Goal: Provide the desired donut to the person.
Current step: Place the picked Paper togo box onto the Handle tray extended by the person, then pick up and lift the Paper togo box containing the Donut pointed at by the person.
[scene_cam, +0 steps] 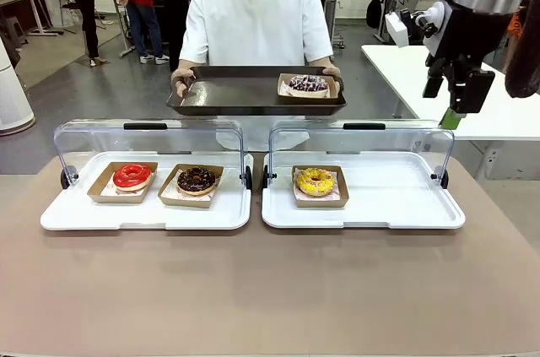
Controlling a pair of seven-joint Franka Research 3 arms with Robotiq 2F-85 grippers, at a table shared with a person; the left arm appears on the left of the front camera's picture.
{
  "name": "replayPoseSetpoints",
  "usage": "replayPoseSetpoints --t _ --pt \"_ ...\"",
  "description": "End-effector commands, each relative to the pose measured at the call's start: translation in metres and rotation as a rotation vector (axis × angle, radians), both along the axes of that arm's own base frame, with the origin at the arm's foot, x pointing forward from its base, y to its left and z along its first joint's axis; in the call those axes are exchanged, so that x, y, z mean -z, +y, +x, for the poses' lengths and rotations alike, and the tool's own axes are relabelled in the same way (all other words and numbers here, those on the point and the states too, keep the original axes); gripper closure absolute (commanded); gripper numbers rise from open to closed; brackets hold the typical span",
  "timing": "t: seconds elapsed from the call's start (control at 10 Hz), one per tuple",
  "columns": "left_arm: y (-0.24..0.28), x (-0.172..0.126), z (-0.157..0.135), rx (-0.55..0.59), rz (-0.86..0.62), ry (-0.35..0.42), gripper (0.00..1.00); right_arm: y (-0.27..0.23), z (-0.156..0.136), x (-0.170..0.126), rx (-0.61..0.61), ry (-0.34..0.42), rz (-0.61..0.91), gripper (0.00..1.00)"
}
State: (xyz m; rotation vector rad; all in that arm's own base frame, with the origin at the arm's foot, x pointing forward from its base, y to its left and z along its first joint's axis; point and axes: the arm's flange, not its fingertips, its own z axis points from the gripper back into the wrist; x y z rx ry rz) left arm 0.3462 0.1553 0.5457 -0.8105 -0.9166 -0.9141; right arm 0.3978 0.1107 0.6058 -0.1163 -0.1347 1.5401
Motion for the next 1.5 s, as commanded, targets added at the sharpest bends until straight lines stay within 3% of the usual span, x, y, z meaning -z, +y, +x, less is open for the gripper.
replayPoseSetpoints --t 0.0,1.4 --pt "0.0002 -0.0008 -0.0012 0.003 -0.007 -0.005 0.0 0.0038 -0.0067 -0.0073 -0.009 -0.013 -0.002 0.0" --pt "0.0002 -0.0008 -0.0012 0.003 -0.007 -0.005 0.0 0.0038 -0.0054 -0.0077 -0.012 -0.016 0.004 0.0"
